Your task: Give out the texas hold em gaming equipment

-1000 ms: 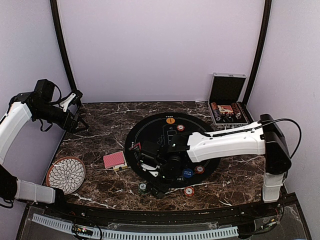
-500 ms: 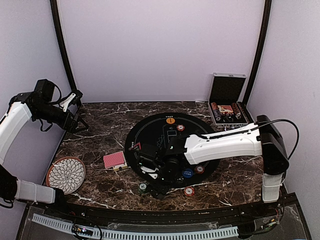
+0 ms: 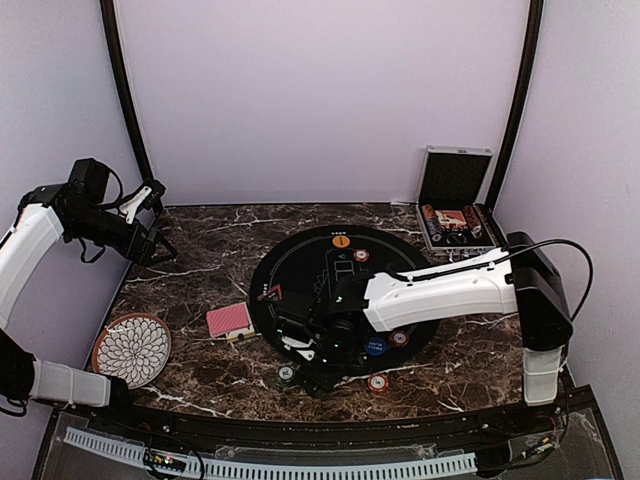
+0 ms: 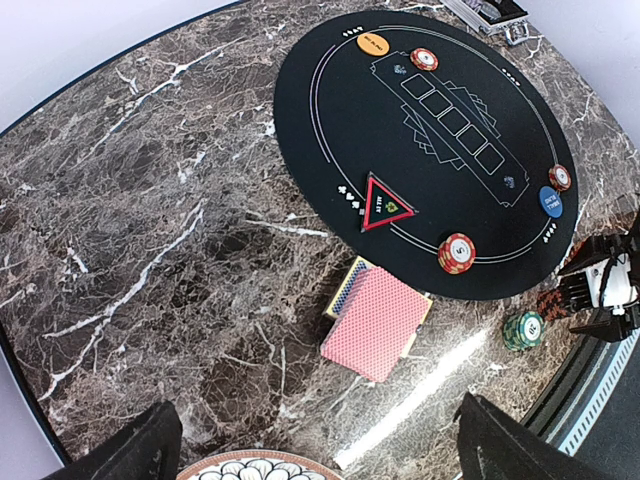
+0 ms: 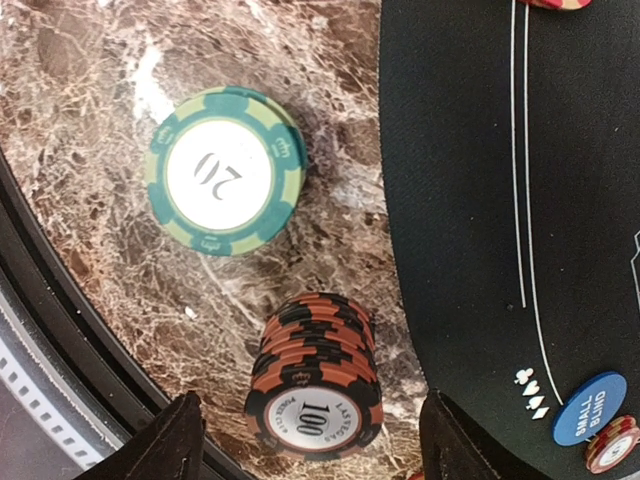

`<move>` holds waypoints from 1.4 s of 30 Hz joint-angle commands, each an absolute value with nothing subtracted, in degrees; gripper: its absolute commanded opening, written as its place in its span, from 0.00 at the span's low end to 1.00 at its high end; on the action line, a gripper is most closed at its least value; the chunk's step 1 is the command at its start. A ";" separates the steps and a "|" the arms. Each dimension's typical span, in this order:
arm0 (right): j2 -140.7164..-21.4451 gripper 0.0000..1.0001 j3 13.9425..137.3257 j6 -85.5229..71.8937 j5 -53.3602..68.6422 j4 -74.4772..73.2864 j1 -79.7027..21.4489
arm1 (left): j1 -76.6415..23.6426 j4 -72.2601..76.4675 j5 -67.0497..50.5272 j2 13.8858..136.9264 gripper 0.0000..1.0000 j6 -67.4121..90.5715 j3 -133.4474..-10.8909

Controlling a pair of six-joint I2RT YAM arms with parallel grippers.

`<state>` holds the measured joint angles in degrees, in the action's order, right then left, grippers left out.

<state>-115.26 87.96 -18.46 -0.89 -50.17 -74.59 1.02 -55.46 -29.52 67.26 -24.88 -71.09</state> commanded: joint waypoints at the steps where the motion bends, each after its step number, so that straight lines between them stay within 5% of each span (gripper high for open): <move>1: -116.56 0.73 89.23 -18.12 -1.53 -49.35 -75.00 | 1.21 -56.70 -29.96 65.90 0.99 -25.69 -71.90; 26: -115.48 0.33 90.24 -18.70 -3.31 -49.03 -75.03 | 1.23 -56.45 -29.94 65.83 0.99 -25.64 -71.63; 42: -111.67 0.18 95.59 -19.71 -6.00 -53.71 -71.26 | 1.18 -56.62 -29.87 65.74 0.99 -25.69 -71.63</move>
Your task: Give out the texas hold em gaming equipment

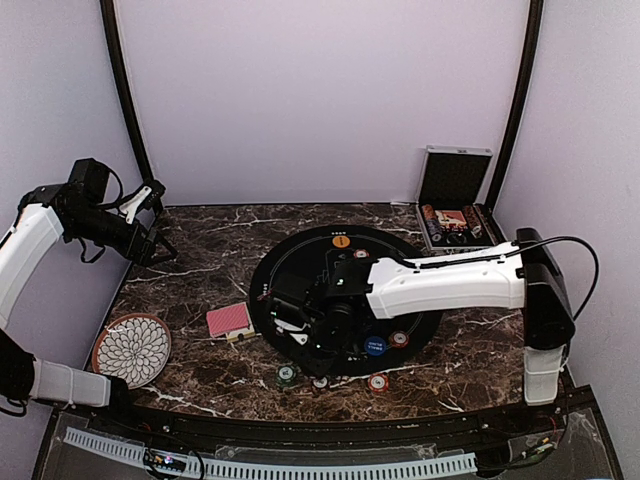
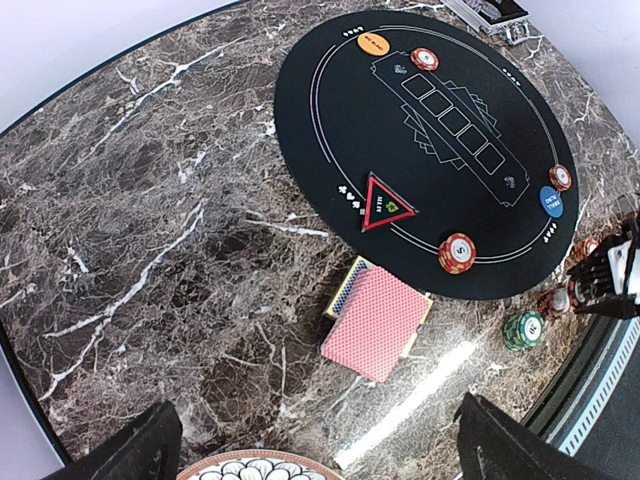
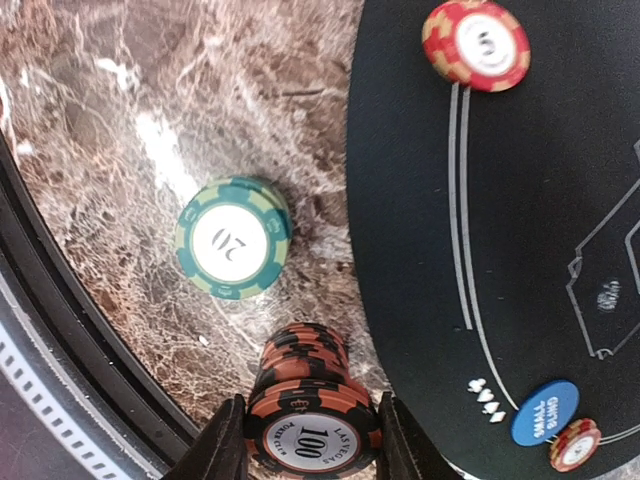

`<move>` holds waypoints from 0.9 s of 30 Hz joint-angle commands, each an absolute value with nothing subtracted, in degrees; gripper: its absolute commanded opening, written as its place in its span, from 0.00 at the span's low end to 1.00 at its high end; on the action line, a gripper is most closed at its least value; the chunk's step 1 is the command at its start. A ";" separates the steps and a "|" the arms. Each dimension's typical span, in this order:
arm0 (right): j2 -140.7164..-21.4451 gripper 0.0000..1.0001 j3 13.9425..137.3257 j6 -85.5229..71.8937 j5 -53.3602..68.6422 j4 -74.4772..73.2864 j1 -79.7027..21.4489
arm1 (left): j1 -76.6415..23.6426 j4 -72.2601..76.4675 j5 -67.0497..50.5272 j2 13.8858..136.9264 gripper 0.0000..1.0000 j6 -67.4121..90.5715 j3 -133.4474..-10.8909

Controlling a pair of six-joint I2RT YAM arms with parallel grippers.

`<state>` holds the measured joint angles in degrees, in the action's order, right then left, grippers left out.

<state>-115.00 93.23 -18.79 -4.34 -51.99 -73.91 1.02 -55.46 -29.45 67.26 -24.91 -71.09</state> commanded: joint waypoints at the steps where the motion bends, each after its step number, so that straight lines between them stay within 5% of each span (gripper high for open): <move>1: -111.31 0.17 95.96 -19.65 -6.29 -53.98 -70.13 | 1.22 -56.66 -29.88 65.74 0.99 -25.68 -71.70; 27: -121.44 0.14 107.23 -17.79 -12.16 -49.41 -38.08 | 1.28 -56.32 -29.95 65.48 0.99 -25.84 -70.75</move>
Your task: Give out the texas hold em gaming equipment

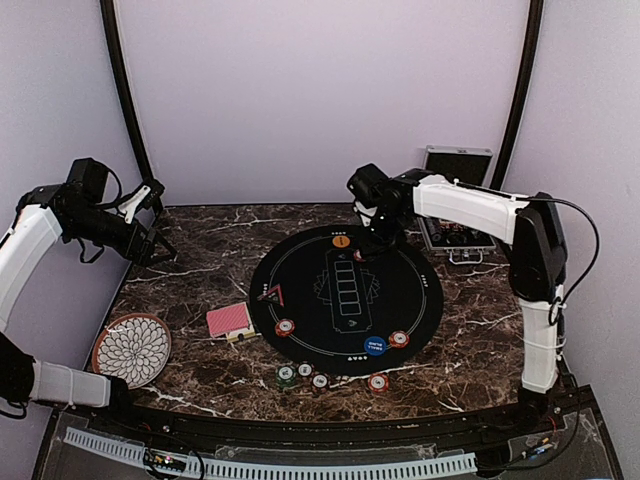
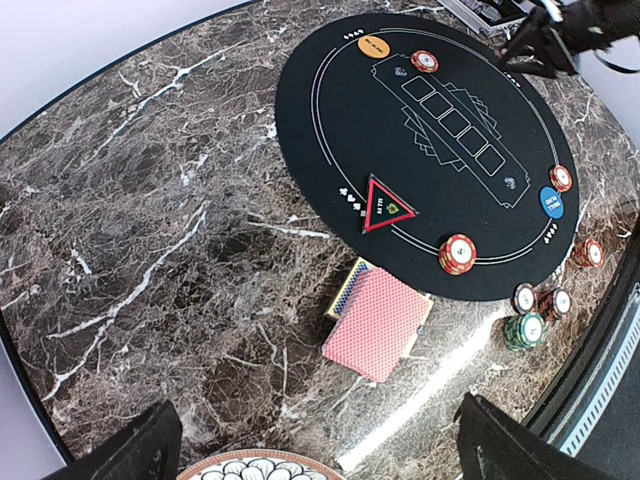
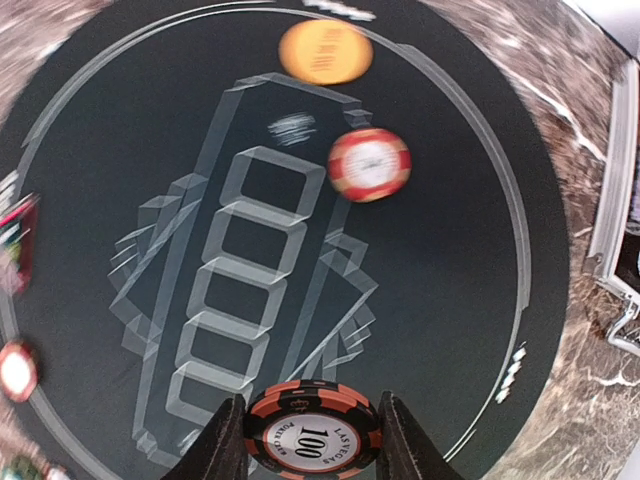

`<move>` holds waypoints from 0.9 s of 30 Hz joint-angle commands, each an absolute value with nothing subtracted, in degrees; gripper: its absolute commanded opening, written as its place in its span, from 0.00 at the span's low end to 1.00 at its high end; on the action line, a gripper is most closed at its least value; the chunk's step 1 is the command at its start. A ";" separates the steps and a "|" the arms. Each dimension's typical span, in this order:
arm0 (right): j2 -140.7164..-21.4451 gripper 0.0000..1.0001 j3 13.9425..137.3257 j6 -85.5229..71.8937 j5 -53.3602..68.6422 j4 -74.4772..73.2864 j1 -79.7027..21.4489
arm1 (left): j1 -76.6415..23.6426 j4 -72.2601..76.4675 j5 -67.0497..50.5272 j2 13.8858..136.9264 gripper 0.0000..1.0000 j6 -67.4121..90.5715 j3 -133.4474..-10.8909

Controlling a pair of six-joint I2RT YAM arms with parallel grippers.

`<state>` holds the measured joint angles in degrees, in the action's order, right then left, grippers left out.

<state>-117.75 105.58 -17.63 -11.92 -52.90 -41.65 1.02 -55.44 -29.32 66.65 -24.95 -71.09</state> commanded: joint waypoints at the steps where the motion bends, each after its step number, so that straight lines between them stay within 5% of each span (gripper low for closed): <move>1: -122.32 0.14 107.39 -17.84 -12.01 -48.64 -37.19 | 1.26 -56.33 -30.08 65.48 0.99 -25.84 -70.75; 17: -138.30 0.19 120.99 -16.71 -9.15 -49.44 -30.14 | 1.22 -55.94 -29.17 65.45 0.99 -26.59 -70.03; 27: -139.96 0.62 122.53 -15.71 -8.37 -50.26 -29.37 | 1.23 -56.00 -29.35 65.89 0.99 -26.41 -70.58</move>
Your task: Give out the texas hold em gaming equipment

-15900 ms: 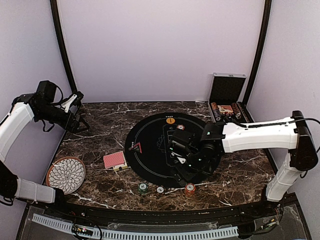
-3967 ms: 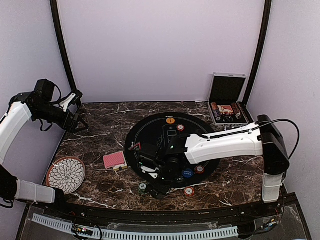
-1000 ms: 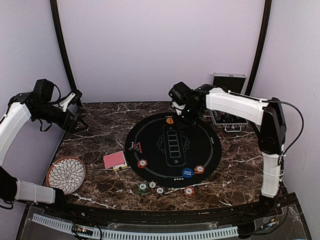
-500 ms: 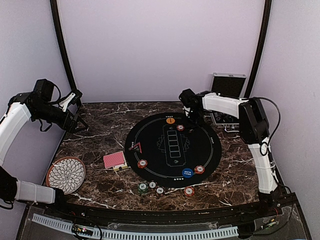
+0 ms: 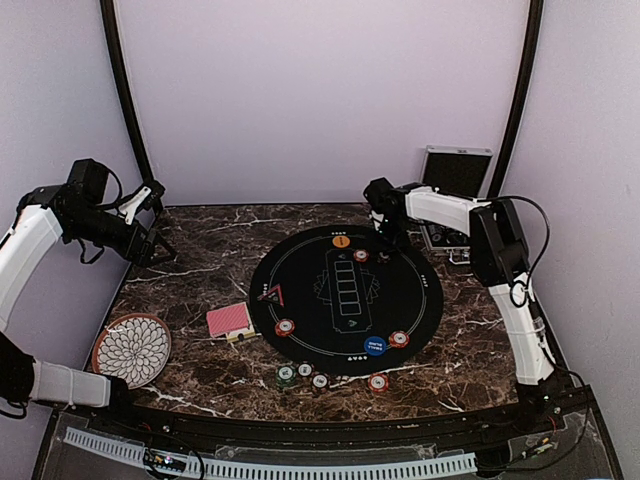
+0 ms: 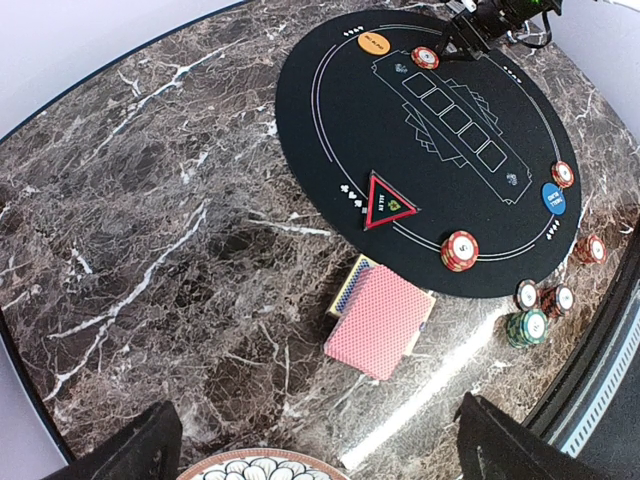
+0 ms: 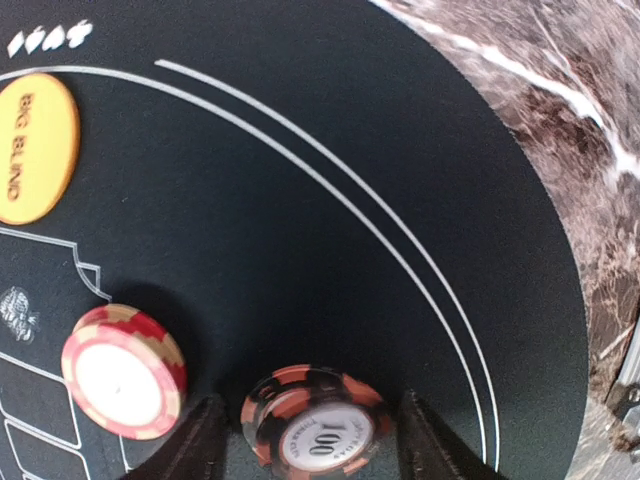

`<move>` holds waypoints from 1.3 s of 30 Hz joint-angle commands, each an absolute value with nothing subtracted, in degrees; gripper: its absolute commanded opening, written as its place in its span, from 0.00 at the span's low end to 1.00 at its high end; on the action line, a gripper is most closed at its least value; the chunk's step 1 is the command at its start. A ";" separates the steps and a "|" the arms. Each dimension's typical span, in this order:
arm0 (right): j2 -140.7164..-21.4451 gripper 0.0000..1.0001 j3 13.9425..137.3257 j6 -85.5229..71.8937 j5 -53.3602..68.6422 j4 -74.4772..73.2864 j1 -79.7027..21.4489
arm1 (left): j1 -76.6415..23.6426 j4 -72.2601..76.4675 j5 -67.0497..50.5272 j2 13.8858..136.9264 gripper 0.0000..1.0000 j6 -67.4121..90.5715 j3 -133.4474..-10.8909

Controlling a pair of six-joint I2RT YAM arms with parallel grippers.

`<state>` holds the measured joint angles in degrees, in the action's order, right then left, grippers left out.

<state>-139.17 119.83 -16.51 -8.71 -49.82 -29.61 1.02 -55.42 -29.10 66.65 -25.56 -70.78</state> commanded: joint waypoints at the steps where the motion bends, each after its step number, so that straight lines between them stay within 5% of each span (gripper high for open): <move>1: -139.84 0.64 123.03 -15.72 -8.62 -50.66 -29.36 | 1.23 -56.04 -29.46 65.91 0.99 -26.38 -70.67; 17: -115.84 0.61 105.37 -15.68 -8.91 -47.09 -41.30 | 1.17 -56.61 -29.65 65.58 0.99 -26.10 -71.30; 29: -105.66 0.85 87.23 -16.21 -4.01 -47.67 -70.35 | 1.18 -56.93 -29.87 65.37 0.99 -26.29 -71.38; 39: -110.50 0.88 84.73 -15.58 1.04 -46.85 -75.15 | 1.18 -57.44 -29.81 64.88 0.99 -26.02 -71.63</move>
